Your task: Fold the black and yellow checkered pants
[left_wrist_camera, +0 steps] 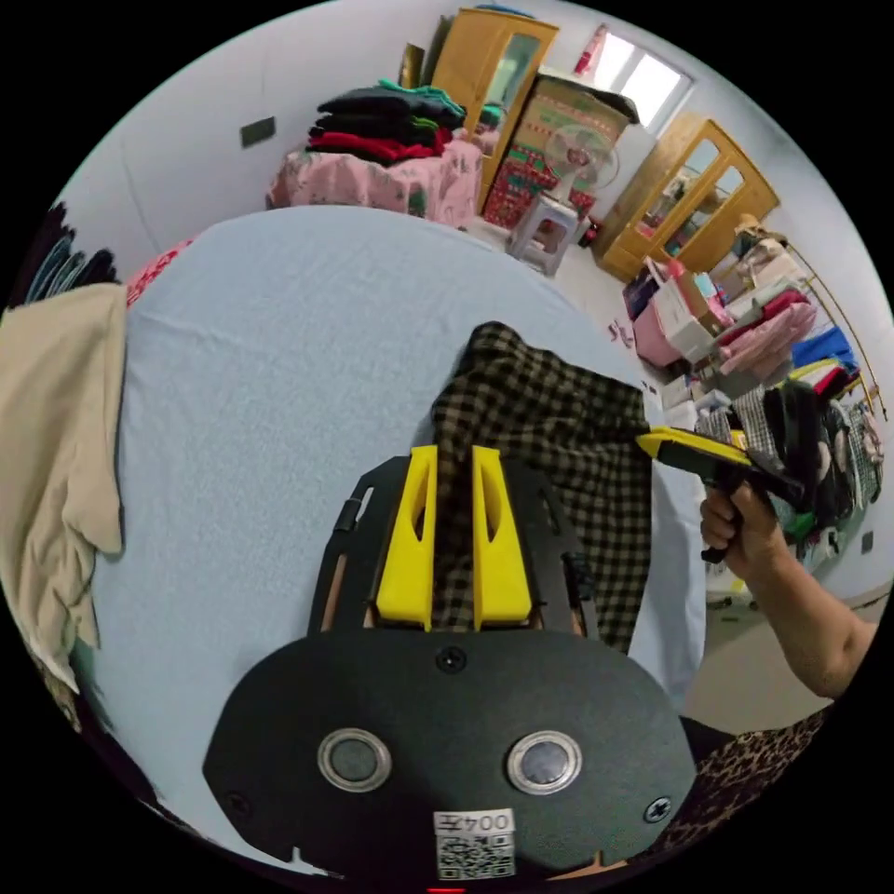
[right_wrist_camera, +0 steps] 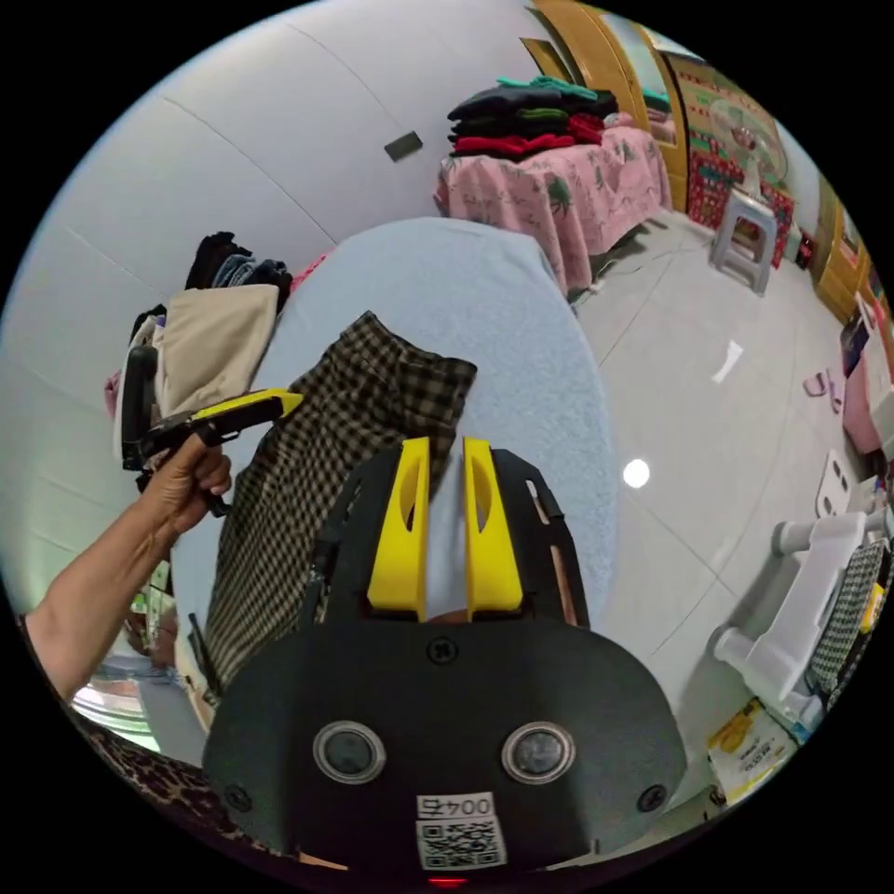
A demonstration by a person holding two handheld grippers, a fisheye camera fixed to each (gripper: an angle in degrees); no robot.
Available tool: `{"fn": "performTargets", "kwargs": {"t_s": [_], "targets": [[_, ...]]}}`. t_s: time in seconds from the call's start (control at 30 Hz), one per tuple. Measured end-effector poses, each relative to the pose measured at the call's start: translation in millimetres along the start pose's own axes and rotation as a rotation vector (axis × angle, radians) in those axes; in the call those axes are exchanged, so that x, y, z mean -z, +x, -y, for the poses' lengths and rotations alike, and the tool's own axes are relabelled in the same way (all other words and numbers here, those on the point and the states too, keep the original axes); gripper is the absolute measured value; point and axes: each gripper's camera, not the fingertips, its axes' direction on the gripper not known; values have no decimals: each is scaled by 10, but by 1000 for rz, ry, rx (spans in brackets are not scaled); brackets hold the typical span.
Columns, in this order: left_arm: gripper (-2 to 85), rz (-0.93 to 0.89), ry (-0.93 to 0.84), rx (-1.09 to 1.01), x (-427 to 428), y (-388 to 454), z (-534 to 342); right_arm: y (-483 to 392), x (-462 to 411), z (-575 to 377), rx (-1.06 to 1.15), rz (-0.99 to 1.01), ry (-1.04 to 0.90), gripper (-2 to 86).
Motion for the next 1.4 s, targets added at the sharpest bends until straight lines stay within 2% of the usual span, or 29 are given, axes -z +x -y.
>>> {"fn": "performTargets", "kwargs": {"t_s": [0.13, 0.3, 0.47, 0.67, 0.77, 0.83, 0.93, 1.03, 1.13, 1.2, 1.4], "targets": [[88, -44, 184, 66, 616, -65, -565, -486, 246, -725, 106, -27, 164, 80], [80, -75, 191, 163, 1228, -42, -1855, -1400, -75, -1875, 298, 91, 75, 79], [45, 61, 36, 277, 1754, 229, -3590, -2256, -657, -3146, 452, 184, -116, 64], [15, 167, -104, 380, 2093, 291, -4777, -2909, -1183, -4052, 549, 139, -220, 29], [6, 164, -209, 259, 2050, 393, -4980, -3164, -1506, -4428, 568, 42, -260, 3], [4, 218, -203, 178, 2122, 523, -5035, -3297, -1689, -4664, 578, -27, -265, -3], [3, 269, -185, 113, 2254, 671, -5166, -3455, -1893, -4986, 529, -128, -205, -5], [3, 245, -106, 134, 2440, 691, -5400, -3559, -2058, -5182, 432, -195, -180, -4], [3, 191, -70, 97, 2633, 662, -5574, -3646, -2096, -5266, 281, -142, -256, 6], [5, 145, -59, 64, 2748, 620, -5658, -3745, -1998, -5463, 194, -104, -230, 26], [29, -80, -91, 41, 3164, 359, -5850, -4075, -2077, -6449, 29, -71, -336, 95]]}}
